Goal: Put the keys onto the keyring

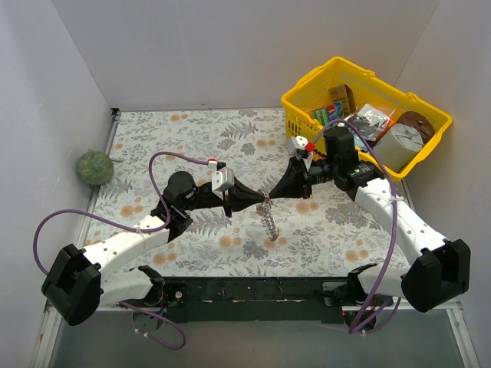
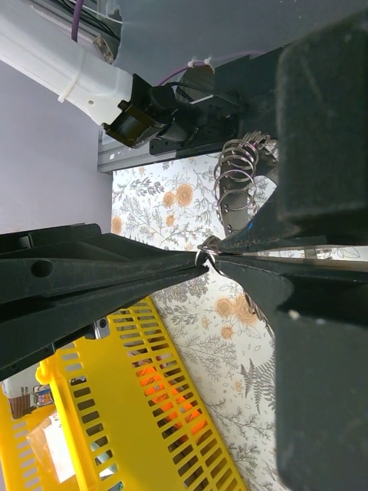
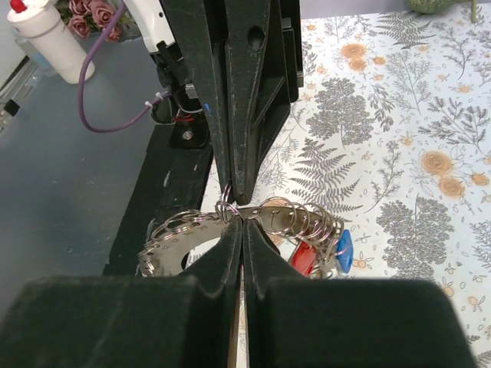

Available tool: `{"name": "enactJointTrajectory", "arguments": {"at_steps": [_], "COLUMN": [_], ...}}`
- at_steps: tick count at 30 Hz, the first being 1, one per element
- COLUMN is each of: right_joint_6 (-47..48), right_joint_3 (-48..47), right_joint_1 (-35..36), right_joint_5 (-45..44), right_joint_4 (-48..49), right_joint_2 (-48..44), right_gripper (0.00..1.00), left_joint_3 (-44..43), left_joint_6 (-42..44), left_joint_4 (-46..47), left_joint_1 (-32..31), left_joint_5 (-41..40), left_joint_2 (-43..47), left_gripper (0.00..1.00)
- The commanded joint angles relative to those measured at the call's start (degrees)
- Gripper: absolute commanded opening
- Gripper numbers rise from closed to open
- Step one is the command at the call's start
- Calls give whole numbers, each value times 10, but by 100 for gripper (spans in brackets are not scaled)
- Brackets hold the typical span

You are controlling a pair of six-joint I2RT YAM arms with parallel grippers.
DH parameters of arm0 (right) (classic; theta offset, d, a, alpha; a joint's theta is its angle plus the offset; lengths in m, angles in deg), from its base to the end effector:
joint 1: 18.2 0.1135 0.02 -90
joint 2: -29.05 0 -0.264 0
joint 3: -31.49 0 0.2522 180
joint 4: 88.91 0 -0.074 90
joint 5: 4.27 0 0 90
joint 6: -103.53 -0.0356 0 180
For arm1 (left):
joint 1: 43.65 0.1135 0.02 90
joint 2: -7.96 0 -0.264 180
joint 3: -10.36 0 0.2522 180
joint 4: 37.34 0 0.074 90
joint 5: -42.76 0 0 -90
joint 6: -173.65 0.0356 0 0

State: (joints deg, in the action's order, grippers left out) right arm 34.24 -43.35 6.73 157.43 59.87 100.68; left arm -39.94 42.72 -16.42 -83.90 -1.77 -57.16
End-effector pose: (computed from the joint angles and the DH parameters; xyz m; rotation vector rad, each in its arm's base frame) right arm 0.2250 0.1418 0.3382 -1.3858 1.3251 1.3089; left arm 0.1753 -0.1816 0.2990 0.7340 1.5993 -1.6620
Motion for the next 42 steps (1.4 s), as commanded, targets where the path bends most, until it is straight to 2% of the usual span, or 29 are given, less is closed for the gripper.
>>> {"name": "enactJointTrajectory", "arguments": {"at_steps": [1,15,16,18,19,20,25,30,42], "right_joint_6": [16,77,77,68,60,55,-7,-26,-14], "right_joint_3": [-23,-25,-26,-27,-27,-27,-6,-3,-9], "right_joint_1": [3,3,3,3,3,3,9,19,30], "right_joint_5": [19,4,3,10,9,12,25,27,13], "right_joint_4": [-10,-67,-65,-59,-49,-43,33,54,32], "right_joint_2": [0,-18,-19,-22,-22,-22,-33,-26,-11], "right_gripper": [3,1,4,19,32,37,45,39,27], "left_joint_3": [-16,-21,-23,-23,-23,-21,-18,-18,-18], "left_joint_6": [4,41,42,42,41,40,34,31,31], "left_joint_4": [20,-27,-30,-32,-32,-32,-21,-16,-18], "left_joint_1": [2,2,2,1,2,2,2,2,2], "left_joint_5": [3,1,2,4,5,7,8,9,9], "left_joint_2": [23,44,45,46,45,45,43,40,45], "left_gripper": [0,0,0,0,0,0,0,0,0]}}
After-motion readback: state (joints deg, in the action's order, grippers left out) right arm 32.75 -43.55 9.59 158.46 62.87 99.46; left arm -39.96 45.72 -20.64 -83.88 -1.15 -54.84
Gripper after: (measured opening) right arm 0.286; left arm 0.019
